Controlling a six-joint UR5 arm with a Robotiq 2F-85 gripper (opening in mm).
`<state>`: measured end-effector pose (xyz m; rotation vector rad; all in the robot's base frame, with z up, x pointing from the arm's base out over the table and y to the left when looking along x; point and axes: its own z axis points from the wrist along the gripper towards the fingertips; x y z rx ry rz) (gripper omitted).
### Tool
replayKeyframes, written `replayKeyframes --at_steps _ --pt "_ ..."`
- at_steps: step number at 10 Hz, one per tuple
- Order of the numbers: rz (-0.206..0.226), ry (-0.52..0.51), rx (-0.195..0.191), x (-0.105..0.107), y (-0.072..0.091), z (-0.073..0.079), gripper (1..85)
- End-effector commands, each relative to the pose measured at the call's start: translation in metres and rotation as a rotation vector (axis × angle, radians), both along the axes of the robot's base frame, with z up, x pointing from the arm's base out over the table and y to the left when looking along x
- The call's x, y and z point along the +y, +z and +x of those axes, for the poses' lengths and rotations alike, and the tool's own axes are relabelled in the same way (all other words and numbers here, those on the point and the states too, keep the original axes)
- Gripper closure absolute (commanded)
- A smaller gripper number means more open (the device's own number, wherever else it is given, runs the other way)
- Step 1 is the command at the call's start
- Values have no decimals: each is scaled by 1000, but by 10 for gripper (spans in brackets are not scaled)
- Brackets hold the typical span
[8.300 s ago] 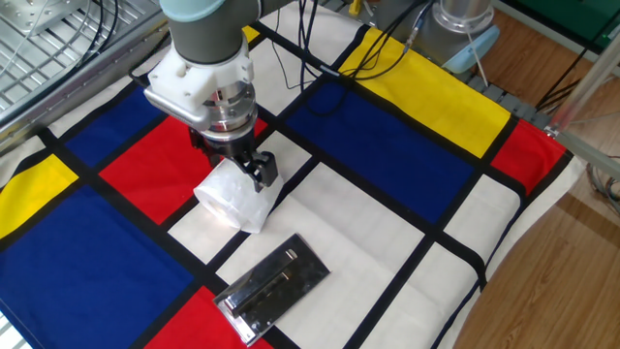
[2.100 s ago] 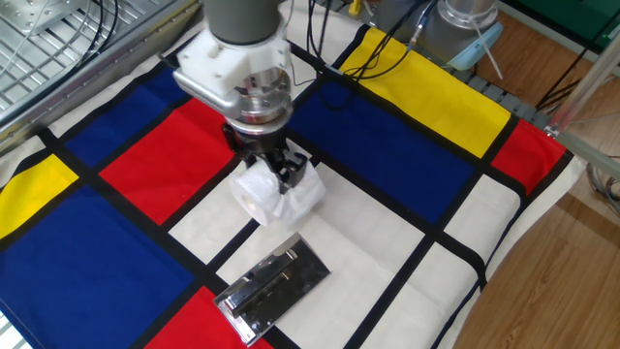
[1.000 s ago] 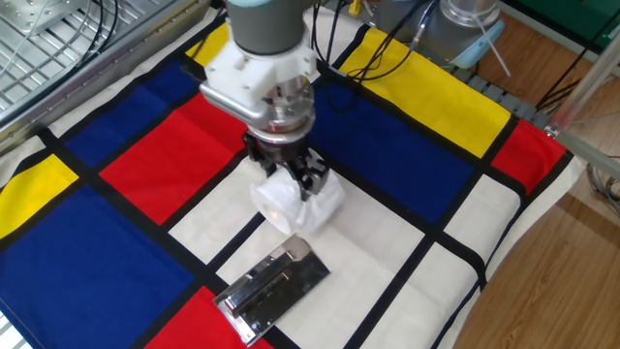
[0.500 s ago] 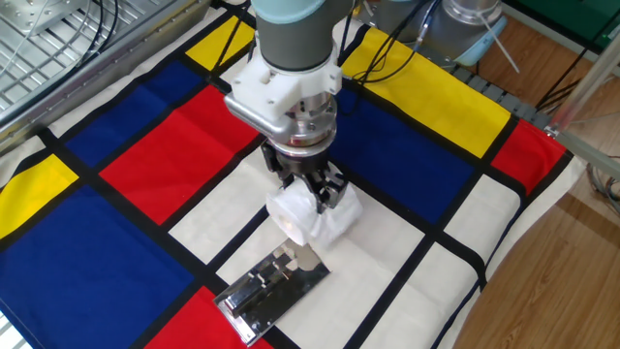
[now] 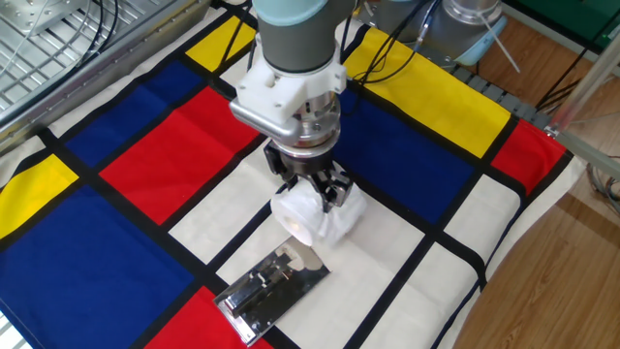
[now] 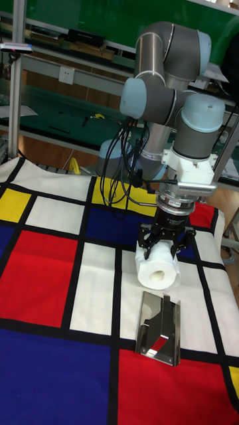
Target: Put the toilet paper on its holder
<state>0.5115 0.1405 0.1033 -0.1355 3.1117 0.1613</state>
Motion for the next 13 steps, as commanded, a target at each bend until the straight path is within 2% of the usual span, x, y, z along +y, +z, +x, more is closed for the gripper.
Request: replayKeyframes --at_steps 1,3,5,7,10,13 --pt "7 -13 4 15 -1 1 847" --pt "5 -42 4 30 -4 0 847" --pt "1 -57 -1 40 -5 5 847" --pt "2 -46 -15 40 -8 14 847" --pt "11 -58 -1 42 -8 11 847" --pt "0 -55 5 39 -9 9 847"
